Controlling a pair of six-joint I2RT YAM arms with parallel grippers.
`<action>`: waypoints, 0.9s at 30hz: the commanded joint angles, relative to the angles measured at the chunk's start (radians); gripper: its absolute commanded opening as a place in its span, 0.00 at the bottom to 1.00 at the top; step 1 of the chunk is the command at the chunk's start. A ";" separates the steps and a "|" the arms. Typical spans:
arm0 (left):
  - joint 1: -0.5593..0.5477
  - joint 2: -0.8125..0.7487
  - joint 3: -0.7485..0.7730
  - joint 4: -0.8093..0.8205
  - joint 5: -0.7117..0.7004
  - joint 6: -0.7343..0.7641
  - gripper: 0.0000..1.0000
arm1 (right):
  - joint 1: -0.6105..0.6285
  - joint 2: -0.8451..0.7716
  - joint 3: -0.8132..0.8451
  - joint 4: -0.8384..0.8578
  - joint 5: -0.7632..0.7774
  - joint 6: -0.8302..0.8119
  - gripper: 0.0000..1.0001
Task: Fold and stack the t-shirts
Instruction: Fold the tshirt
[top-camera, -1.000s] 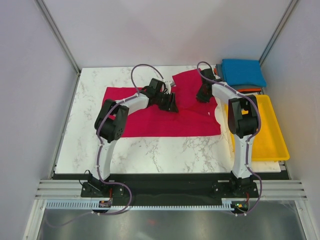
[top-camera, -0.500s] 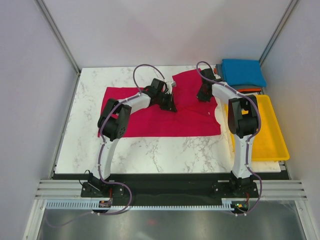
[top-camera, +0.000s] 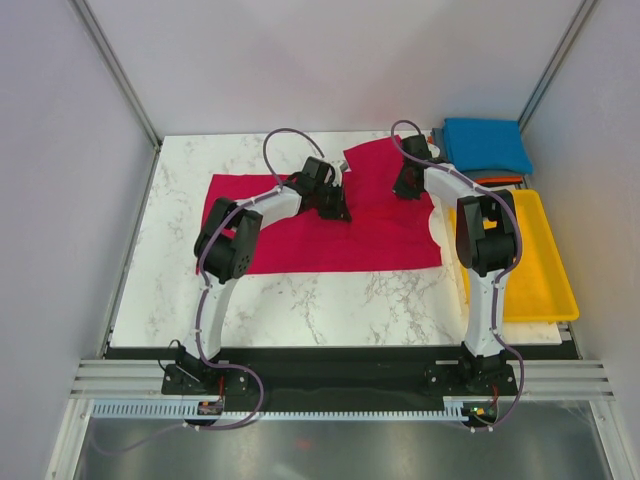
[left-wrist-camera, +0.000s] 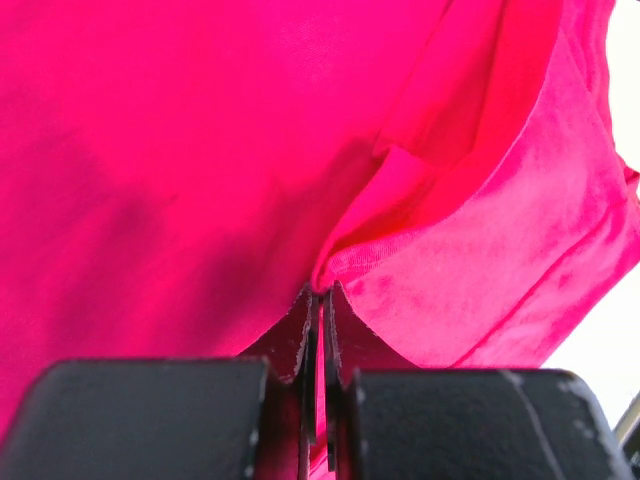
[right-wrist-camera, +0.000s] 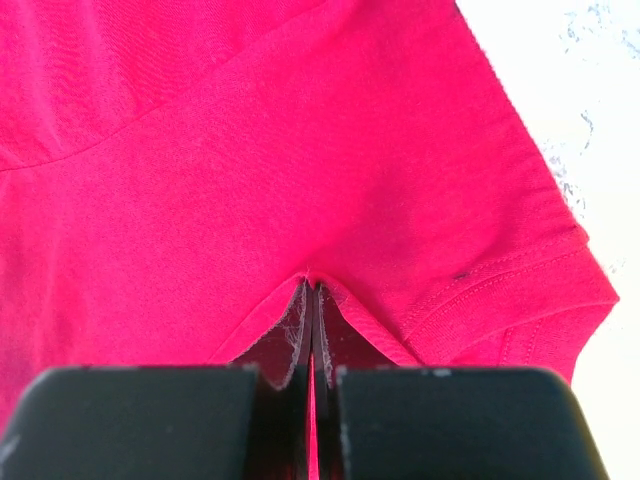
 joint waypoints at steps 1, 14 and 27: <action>-0.002 -0.058 -0.024 0.025 -0.086 -0.038 0.02 | -0.004 -0.050 0.042 0.038 0.022 -0.029 0.00; -0.002 -0.073 -0.046 0.028 -0.160 -0.075 0.02 | -0.002 -0.095 -0.030 0.150 0.006 -0.029 0.00; -0.002 -0.087 -0.043 0.011 -0.226 -0.122 0.02 | -0.002 -0.066 -0.078 0.285 0.006 -0.034 0.00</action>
